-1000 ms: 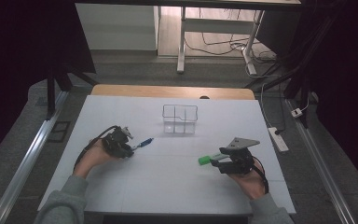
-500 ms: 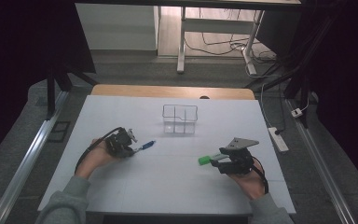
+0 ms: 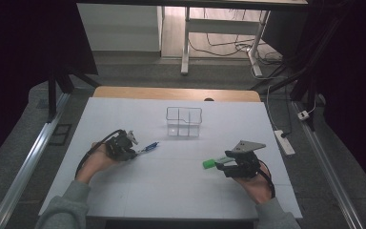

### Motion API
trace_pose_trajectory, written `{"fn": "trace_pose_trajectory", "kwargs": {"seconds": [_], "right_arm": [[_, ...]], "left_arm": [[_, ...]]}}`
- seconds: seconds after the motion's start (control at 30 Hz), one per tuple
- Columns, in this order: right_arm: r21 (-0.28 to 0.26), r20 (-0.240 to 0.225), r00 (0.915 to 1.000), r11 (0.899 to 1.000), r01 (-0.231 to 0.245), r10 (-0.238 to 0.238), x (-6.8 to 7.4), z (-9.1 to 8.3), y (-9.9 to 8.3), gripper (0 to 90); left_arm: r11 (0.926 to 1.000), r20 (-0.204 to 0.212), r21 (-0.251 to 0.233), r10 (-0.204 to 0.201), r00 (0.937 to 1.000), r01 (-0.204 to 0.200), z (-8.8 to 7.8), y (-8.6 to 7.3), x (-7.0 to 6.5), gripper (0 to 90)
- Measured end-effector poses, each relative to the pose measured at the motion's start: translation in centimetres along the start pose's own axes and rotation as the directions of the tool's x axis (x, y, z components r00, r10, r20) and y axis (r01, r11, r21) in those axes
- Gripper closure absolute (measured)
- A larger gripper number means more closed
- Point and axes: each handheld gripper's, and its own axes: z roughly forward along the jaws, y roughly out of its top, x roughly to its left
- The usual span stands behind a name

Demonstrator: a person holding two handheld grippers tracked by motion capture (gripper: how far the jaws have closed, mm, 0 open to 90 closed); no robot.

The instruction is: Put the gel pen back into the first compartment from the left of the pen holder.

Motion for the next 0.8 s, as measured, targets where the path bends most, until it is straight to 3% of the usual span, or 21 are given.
{"fn": "trace_pose_trajectory", "kwargs": {"seconds": [0.3,0.8], "right_arm": [[-0.004,0.000,1.0000,1.000,-0.001,0.001,0.0,0.0,0.0,36.3],[-0.006,0.004,1.0000,1.000,0.002,-0.002,0.1,0.0,0.0,36.2]], "left_arm": [[0.9924,0.043,-0.122,-0.003,0.9990,0.009,-2.1,-0.6,-0.3,79.2],[0.9743,0.097,-0.225,0.018,0.9951,0.004,-3.5,-0.6,-0.8,79.2]]}}
